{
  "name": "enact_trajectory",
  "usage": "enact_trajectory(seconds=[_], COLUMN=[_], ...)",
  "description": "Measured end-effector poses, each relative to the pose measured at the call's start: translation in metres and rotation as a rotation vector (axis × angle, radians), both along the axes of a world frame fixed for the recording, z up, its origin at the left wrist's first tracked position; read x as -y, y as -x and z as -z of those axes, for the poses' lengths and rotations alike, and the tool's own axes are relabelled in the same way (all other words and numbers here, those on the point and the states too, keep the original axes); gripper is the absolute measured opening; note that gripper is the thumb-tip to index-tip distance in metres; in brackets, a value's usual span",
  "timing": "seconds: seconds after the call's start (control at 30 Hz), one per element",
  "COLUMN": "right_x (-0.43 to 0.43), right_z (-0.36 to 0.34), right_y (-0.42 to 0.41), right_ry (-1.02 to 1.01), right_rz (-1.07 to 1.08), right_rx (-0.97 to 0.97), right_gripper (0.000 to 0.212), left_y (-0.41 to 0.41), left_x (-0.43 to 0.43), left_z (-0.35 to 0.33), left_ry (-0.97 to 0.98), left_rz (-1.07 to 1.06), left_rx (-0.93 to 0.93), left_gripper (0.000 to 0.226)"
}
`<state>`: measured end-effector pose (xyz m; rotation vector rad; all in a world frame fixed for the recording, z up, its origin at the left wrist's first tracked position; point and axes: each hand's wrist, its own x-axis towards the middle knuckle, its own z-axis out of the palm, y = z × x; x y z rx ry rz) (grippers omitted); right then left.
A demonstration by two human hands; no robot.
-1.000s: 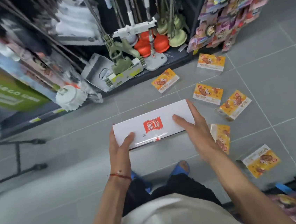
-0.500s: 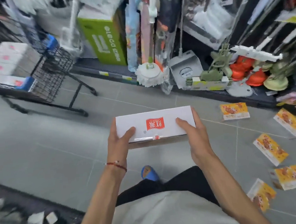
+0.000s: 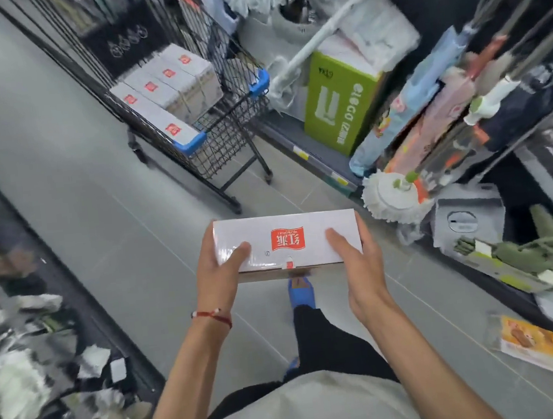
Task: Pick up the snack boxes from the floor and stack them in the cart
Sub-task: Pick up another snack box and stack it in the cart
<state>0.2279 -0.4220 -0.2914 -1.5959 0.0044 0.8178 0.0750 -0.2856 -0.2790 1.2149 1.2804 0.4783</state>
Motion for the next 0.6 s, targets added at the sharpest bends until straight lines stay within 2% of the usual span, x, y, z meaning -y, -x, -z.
enact_trajectory(seconds=[0.1, 0.27, 0.43, 0.6], right_x=[-0.062, -0.154, -0.236, -0.318], right_z=[0.005, -0.004, -0.018, -0.019], right_y=[-0.012, -0.019, -0.022, 0.003], right_ry=[0.0, -0.02, -0.032, -0.037], right_rz=[-0.087, -0.228, -0.32, -0.287], right_rx=[-0.008, -0.016, 0.024, 0.056], right_gripper=[0.039, 0.045, 0.033, 0.03], left_y=[0.003, 0.008, 0.014, 0.036], left_x=[-0.045, -0.114, -0.179, -0.265], left_z=[-0.004, -0.012, -0.018, -0.016], left_ry=[-0.016, -0.03, -0.069, -0.075], left_rz=[-0.069, -0.213, -0.281, -0.281], left_rx=[-0.035, -0.033, 0.004, 0.038], left_gripper=[0.06, 0.061, 0.058, 0.065])
